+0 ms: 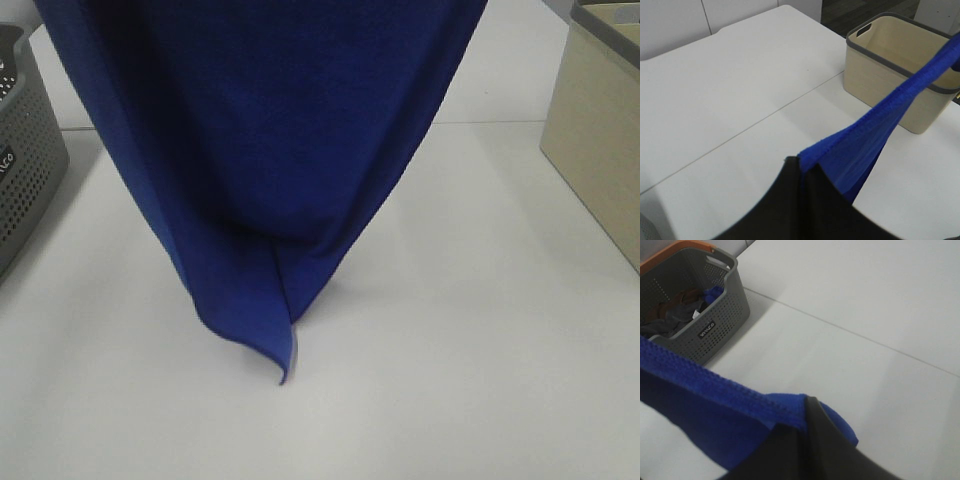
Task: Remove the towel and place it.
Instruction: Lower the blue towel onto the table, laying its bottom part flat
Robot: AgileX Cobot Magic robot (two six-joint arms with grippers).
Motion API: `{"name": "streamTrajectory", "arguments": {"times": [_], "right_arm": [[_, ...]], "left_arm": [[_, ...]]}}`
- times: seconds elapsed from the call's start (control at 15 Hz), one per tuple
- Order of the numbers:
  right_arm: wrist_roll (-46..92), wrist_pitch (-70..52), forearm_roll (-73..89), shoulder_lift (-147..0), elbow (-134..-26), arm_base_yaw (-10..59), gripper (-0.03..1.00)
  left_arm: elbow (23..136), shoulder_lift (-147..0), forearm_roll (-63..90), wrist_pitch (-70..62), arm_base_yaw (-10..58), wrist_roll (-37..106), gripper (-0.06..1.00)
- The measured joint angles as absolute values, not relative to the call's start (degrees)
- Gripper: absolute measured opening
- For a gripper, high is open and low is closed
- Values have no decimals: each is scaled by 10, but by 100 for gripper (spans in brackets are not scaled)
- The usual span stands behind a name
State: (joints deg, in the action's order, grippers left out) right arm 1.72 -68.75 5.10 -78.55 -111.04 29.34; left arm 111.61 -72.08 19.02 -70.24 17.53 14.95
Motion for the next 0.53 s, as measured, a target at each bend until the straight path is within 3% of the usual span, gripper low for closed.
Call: {"name": "streamTrajectory", "arguments": {"times": [0.27, 0.53], "right_arm": [[33, -689, 0, -784, -1160, 295, 2], [38, -689, -21, -786, -1158, 298, 2]], "left_arm": [[1124, -716, 258, -688, 175, 277, 0], [1126, -745, 203, -685, 175, 293, 0]]}}
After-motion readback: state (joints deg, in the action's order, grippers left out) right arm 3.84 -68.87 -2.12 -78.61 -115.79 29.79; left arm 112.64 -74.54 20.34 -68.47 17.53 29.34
